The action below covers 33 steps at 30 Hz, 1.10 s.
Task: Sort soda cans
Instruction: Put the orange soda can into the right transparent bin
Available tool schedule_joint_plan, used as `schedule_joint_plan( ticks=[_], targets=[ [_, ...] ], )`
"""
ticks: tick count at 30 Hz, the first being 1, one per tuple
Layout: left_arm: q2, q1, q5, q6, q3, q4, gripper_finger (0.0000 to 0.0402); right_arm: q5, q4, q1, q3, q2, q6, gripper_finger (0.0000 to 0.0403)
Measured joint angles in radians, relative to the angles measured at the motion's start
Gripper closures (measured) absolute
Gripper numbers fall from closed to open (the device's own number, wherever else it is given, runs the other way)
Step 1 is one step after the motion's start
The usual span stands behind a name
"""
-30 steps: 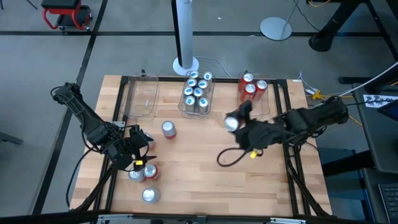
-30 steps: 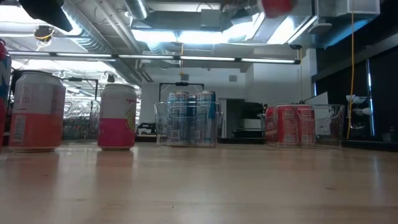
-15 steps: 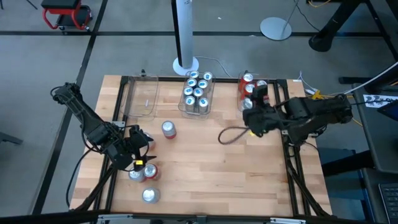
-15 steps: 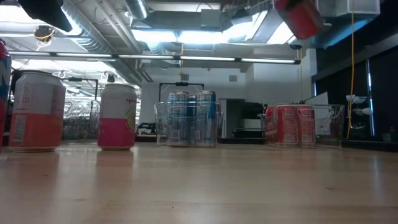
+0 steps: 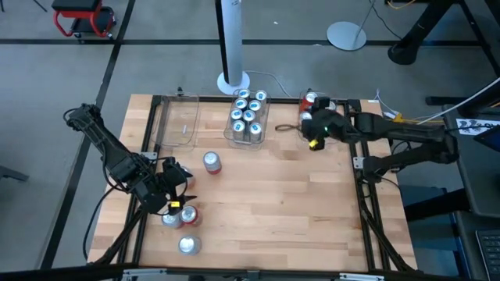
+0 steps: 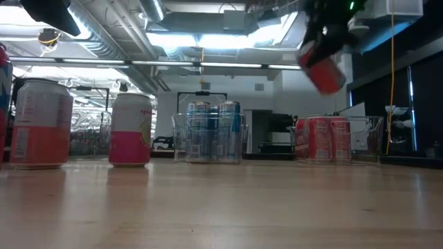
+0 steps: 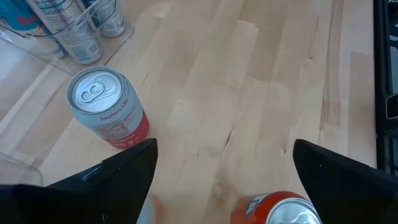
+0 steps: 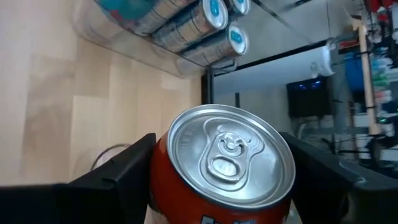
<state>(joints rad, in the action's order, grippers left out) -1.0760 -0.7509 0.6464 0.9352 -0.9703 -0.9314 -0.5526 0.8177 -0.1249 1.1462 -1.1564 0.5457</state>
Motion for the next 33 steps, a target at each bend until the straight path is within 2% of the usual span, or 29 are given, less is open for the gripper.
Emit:
schedule_joint_plan(
  ticks=[7, 13, 19, 33],
  targets=[
    [0.0, 0.0, 0.0, 0.0, 0.0, 0.0, 0.0039, 0.213, -0.303, -0.224, -0.239, 0.014, 0.092, 0.0113],
    [0.0, 0.0, 0.0, -0.002, 0.0, 0.0, 0.0039, 0.391, -0.499, -0.344, -0.347, 0.016, 0.111, 0.0113],
    [0.0, 0.0, 0.001, -0.018, 0.0, 0.0, 0.0039, 0.451, -0.539, -0.387, -0.391, 0.016, 0.114, 0.0113],
    [0.0, 0.0, 0.005, 0.0, 0.0, 0.001, 0.0039, 0.467, -0.72, -0.388, -0.522, 0.024, 0.116, 0.0113]
  ],
)
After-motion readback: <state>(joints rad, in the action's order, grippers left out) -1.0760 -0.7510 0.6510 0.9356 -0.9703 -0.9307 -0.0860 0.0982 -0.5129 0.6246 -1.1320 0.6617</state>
